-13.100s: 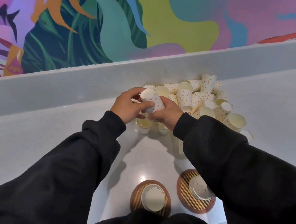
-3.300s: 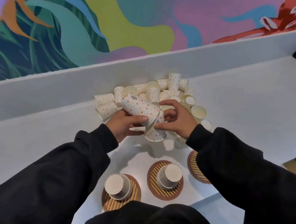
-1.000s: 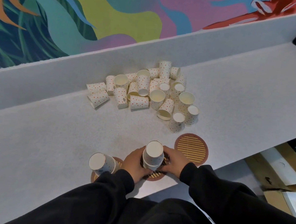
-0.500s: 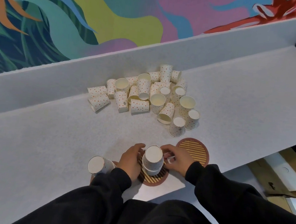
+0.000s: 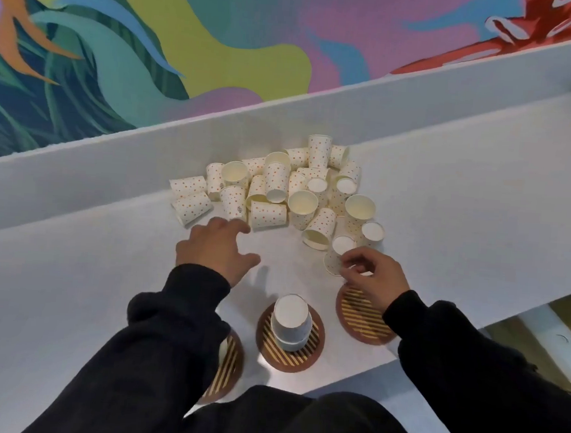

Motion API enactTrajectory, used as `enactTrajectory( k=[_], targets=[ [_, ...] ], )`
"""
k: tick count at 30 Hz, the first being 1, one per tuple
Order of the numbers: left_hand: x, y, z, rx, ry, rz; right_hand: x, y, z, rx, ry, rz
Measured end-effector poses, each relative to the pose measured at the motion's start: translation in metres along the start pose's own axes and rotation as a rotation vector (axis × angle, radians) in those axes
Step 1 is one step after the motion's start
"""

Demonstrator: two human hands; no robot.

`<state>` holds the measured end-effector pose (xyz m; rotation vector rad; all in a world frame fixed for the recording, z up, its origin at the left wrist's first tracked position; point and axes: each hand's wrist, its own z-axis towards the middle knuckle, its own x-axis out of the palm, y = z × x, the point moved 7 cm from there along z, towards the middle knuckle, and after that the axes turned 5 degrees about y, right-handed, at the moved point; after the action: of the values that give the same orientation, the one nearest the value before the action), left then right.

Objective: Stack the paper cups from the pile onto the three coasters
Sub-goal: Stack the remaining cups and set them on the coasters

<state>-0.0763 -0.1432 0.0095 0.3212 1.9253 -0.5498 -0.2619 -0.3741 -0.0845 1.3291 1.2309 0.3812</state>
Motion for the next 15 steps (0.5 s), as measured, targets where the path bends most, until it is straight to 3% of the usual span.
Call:
enactTrajectory(
  k=[2, 4, 10, 12, 15],
  targets=[
    [0.030, 0.055, -0.006, -0.181, 0.091, 0.095, 0.010, 0.001, -0.006, -0.016, 0.039, 0.055],
    [0.063, 0.094, -0.015, -0.269, 0.151, -0.084, 0.015, 0.000, -0.009, -0.011, 0.058, 0.100],
    [0.051, 0.130, -0.010, -0.366, -0.111, -0.320, 0.041, 0.018, -0.019, -0.006, 0.103, 0.172],
    [0.048, 0.127, -0.003, -0.355, -0.087, -0.278, 0.047, 0.037, -0.028, -0.085, 0.029, 0.192],
    [0.047, 0.116, 0.003, -0.324, -0.056, -0.240, 0.035, 0.095, -0.042, -0.354, -0.101, 0.125]
  ],
)
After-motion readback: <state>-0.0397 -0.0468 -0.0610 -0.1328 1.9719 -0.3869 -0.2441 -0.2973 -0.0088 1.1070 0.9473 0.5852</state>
